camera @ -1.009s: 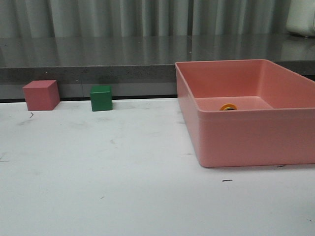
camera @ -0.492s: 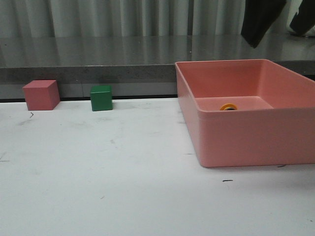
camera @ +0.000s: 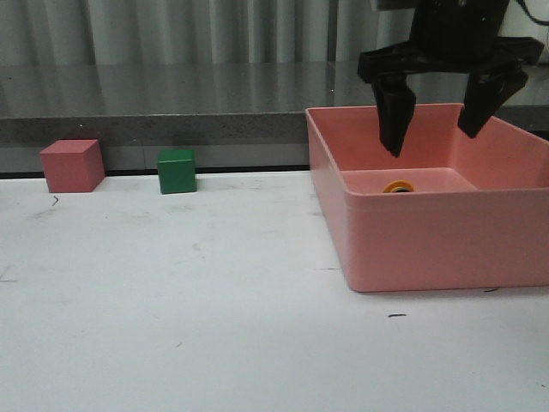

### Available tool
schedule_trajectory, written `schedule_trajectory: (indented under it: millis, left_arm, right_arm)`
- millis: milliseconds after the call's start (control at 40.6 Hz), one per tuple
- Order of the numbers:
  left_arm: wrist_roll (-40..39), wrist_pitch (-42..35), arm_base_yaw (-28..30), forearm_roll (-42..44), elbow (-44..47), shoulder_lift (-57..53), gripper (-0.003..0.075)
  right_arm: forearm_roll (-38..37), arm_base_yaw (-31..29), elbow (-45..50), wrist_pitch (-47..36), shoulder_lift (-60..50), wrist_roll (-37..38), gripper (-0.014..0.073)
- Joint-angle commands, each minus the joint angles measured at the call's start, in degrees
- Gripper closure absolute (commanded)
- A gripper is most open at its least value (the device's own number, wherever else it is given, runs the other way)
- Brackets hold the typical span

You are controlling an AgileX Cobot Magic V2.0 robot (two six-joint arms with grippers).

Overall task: Place and stand button with both arms
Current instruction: 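Lower the right gripper into the pink bin and grasp the yellow button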

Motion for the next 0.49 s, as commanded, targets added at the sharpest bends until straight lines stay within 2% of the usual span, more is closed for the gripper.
schedule_trajectory:
  millis: [0, 320, 467]
  left_arm:
    - [-0.2, -4.2, 0.2, 0.1, -1.9, 0.8, 0.0281]
    - [-0.2, -4.2, 0.2, 0.1, -1.9, 0.8, 0.0282]
    - [-0.2, -4.1, 0.2, 0.1, -1.9, 0.8, 0.0281]
  right_arm:
    - [-1.2, -1.1, -3.1, -1.3, -0.2, 1.0, -0.0050]
    - [0.5, -1.8, -4.2, -7.1, 5.7, 1.9, -0.0050]
    - [1.3, -2.5, -5.8, -7.1, 8.4, 2.9, -0.0050]
